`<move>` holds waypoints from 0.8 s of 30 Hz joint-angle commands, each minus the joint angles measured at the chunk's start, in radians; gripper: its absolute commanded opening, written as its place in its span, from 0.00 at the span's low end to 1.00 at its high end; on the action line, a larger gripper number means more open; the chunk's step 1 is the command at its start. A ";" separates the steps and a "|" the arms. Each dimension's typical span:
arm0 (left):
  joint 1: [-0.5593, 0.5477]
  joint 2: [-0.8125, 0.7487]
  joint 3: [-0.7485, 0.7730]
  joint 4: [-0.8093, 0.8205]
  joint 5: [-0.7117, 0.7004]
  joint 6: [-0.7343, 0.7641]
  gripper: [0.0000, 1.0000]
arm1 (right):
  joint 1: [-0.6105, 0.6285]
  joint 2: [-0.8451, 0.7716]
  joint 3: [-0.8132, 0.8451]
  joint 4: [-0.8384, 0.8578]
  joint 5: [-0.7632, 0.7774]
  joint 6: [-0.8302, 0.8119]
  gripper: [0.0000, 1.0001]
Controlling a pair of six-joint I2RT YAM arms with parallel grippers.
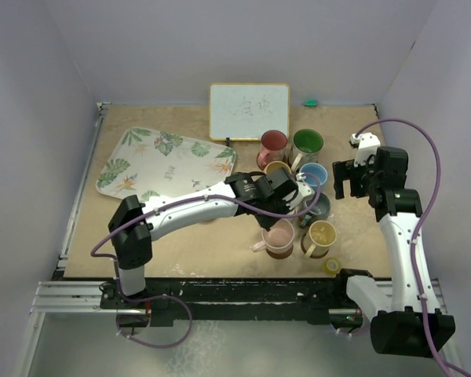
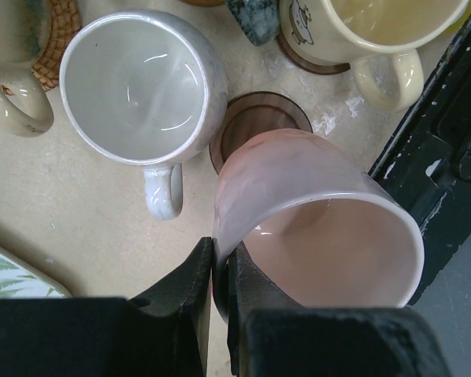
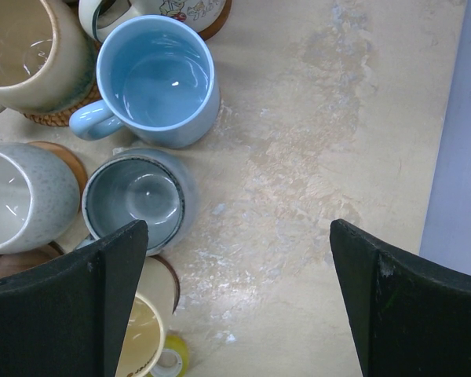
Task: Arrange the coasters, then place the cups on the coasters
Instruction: Place the cup on the coaster.
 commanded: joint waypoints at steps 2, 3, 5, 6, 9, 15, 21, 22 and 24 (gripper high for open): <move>-0.022 -0.001 0.066 0.067 -0.037 -0.102 0.03 | -0.011 -0.014 0.002 0.027 -0.005 0.009 1.00; -0.026 0.008 0.070 0.064 -0.037 -0.110 0.03 | -0.012 -0.014 0.002 0.026 -0.006 0.008 1.00; -0.031 0.022 0.074 0.063 -0.036 -0.132 0.03 | -0.014 -0.012 0.001 0.025 -0.010 0.009 1.00; -0.034 0.030 0.078 0.060 -0.037 -0.138 0.03 | -0.014 -0.010 0.001 0.023 -0.012 0.008 1.00; -0.040 0.049 0.085 0.055 -0.040 -0.165 0.03 | -0.014 -0.005 0.002 0.023 -0.017 0.009 1.00; -0.054 0.070 0.089 0.052 -0.083 -0.224 0.03 | -0.015 -0.005 0.002 0.020 -0.023 0.008 1.00; -0.054 0.103 0.089 0.049 -0.087 -0.229 0.03 | -0.014 -0.005 0.002 0.017 -0.029 0.008 1.00; -0.054 0.105 0.090 0.050 -0.090 -0.225 0.03 | -0.014 -0.006 0.002 0.016 -0.031 0.008 1.00; -0.052 0.108 0.092 0.051 -0.101 -0.214 0.03 | -0.014 -0.006 0.002 0.016 -0.034 0.008 1.00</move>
